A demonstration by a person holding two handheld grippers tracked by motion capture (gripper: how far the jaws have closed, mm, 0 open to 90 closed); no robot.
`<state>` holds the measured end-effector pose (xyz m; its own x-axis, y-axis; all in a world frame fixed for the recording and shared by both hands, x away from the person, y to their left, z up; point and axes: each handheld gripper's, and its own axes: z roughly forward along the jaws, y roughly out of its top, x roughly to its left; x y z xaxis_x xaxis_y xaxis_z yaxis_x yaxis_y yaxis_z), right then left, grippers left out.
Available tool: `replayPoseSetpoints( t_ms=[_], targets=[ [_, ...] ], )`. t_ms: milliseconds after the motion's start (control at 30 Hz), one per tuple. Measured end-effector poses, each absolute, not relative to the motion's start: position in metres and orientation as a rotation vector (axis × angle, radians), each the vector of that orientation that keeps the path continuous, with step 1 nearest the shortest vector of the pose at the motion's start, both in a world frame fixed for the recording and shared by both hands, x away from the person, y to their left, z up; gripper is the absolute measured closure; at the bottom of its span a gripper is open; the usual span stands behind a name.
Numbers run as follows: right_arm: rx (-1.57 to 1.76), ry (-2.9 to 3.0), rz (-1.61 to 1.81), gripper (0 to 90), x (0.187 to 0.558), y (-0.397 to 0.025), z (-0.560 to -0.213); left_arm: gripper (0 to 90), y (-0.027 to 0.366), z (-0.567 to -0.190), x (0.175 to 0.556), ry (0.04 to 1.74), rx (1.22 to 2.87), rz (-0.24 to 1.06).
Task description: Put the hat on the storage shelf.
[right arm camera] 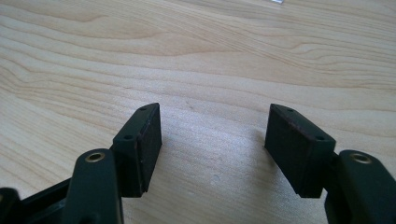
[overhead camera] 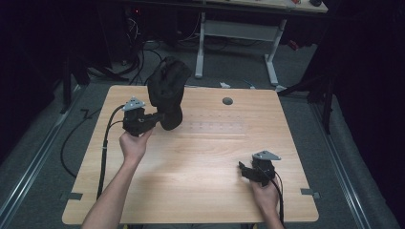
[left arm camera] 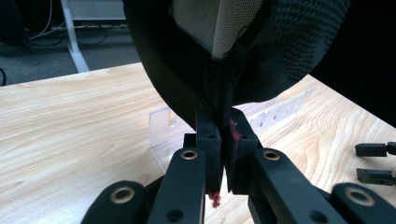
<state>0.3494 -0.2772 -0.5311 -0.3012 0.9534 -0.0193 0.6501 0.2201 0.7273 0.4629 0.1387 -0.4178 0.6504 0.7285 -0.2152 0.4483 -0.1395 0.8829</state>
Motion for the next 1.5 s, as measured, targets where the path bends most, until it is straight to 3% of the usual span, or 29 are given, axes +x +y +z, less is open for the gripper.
replayPoseSetpoints(
  t_ms=[833, 1500],
  targets=[
    [1.475, 2.031, 0.860, 36.4, 0.349, -0.277, -0.531, 83.1, 0.131, -0.442, 0.466, 0.979, 1.815, 0.230],
    [1.475, 2.031, 0.860, 36.4, 0.349, -0.277, -0.531, 50.6, 0.143, -0.445, 0.457, 1.025, 1.818, 0.228]
  ],
)
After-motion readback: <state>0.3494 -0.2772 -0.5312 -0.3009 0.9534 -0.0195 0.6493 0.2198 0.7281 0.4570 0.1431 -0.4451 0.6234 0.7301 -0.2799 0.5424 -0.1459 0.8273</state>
